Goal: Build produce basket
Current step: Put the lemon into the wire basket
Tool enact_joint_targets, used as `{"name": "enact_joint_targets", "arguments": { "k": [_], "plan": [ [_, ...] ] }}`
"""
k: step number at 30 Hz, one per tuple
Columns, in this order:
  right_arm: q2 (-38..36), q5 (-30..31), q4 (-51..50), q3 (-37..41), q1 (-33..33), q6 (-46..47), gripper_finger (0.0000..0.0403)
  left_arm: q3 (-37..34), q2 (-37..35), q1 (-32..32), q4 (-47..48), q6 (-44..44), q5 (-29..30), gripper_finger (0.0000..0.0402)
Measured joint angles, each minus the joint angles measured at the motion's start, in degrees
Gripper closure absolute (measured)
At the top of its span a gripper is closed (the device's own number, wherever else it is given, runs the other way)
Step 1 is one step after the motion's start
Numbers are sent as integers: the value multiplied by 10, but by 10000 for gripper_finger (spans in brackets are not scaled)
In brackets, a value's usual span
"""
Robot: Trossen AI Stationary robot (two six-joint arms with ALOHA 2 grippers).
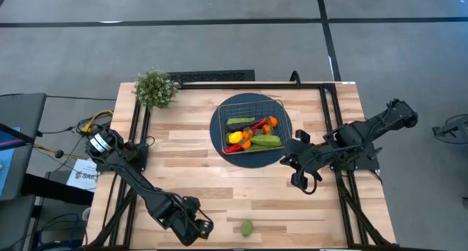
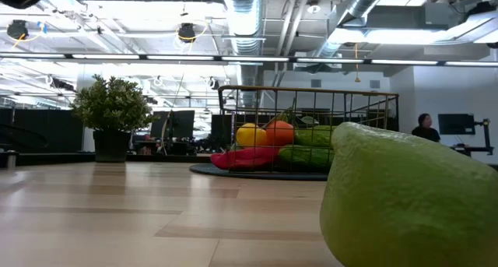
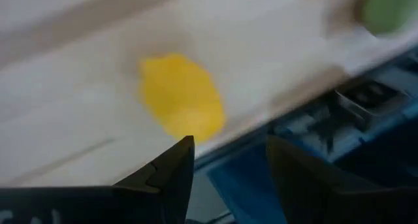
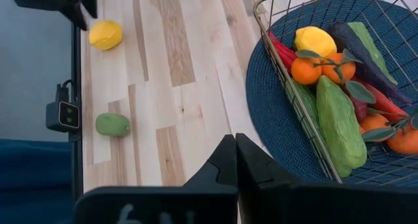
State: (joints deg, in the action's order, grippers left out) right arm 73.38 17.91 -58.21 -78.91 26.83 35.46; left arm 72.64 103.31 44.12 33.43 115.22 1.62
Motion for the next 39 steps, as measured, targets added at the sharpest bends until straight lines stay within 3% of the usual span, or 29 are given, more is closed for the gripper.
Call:
{"name": "enact_joint_targets", "arguments": {
  "k": [3,9,16,23,27,39],
  "plan": [
    [0,0,0,0,0,0,397,0,0,6,-28,-33,-24,226],
    [0,0,0,0,0,0,397,0,-1,26,-40,-107,-130,226],
    [0,0,4,0,-9,1,397,0,17,41,-2,-123,-86,226],
    [0,0,5,0,-26,1,397,0,81,40,-16,-158,-132,226],
    [0,0,5,0,-26,1,397,0,93,28,-20,-168,-110,226],
    [0,0,6,0,-26,12,397,0,92,-64,-9,-314,42,226]
  ]
}}
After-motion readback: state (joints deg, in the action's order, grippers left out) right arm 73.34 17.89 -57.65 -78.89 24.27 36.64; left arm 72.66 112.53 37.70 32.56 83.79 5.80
